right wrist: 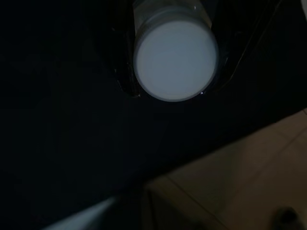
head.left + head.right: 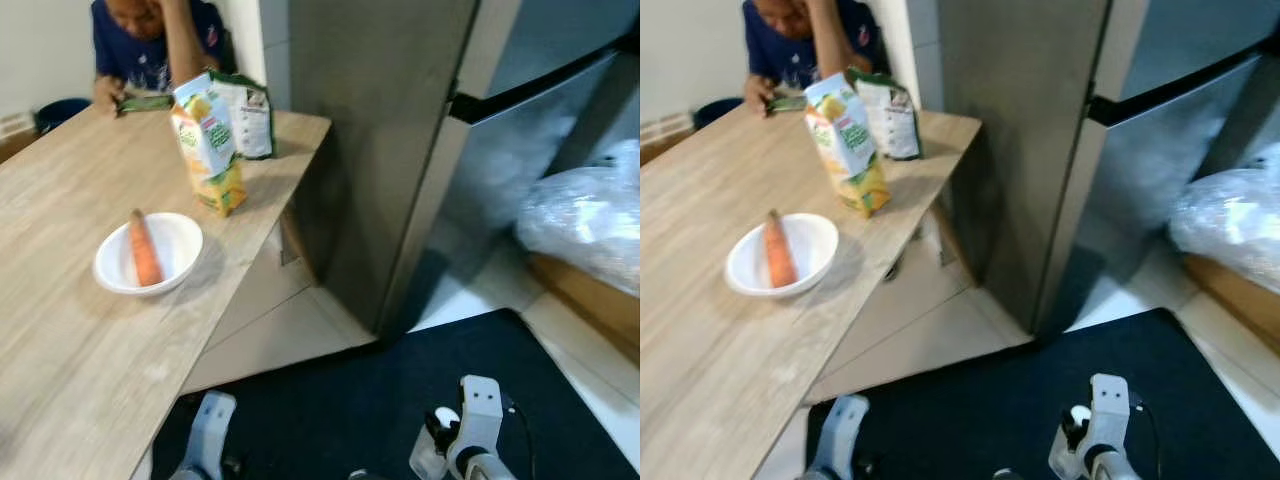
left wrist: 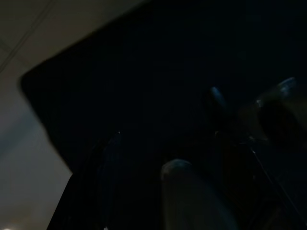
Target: Restocking fridge
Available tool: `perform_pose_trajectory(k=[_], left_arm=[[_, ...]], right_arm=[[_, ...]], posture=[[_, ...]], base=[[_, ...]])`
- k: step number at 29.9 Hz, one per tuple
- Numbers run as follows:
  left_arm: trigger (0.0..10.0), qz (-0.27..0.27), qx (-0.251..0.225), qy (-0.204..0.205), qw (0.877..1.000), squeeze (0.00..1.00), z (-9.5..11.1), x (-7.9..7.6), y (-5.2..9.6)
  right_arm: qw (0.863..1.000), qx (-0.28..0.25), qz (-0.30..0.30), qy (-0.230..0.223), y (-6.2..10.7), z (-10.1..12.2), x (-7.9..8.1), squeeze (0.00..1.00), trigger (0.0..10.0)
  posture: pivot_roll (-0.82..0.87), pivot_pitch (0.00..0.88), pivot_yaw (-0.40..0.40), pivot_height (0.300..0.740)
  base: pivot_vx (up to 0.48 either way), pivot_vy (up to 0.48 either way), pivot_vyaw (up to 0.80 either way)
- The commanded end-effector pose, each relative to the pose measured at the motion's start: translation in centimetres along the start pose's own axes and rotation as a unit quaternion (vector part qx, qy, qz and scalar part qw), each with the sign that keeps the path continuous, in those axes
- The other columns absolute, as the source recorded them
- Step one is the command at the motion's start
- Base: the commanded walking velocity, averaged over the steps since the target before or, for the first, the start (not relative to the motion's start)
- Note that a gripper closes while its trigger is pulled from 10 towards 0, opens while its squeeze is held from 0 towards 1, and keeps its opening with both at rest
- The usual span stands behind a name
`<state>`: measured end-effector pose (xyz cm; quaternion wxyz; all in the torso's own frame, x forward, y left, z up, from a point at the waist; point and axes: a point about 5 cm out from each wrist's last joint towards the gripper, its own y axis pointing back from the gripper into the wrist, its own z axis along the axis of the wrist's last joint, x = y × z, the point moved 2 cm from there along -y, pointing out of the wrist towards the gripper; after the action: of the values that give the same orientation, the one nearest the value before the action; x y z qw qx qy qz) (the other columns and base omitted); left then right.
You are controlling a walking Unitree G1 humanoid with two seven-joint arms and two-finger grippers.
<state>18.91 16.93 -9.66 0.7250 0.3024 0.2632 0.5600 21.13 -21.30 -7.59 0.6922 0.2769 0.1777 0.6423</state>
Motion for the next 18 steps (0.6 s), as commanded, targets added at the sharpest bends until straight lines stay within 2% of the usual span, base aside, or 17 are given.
perform_pose_trajectory(k=[1, 10, 18], left_arm=[[10.0, 0.007, 0.003, -0.002, 1.000, 0.00, -0.04, 0.46, 0.08], [10.0, 0.002, -0.005, -0.008, 1.000, 0.00, 0.54, 0.34, -0.11], [10.0, 0.004, -0.021, -0.005, 1.000, 0.00, 0.85, 0.42, -0.05]], right_arm=[[1.000, 0.005, -0.004, -0.007, 0.06, -0.28, 0.02, 0.00, 10.0], [1.000, 0.003, -0.014, -0.006, 0.15, -0.23, -0.49, 0.00, 10.0], [1.000, -0.001, -0.012, 0.009, -0.03, 0.34, -0.61, 0.00, 10.0]], posture=[[-0.16, 0.105, 0.074, 0.725], [-0.17, 0.104, 0.075, 0.725], [-0.16, 0.103, 0.044, 0.725]], base=[[0.000, 0.000, -0.67], [0.000, 0.000, -0.67], [0.000, 0.000, -0.66]])
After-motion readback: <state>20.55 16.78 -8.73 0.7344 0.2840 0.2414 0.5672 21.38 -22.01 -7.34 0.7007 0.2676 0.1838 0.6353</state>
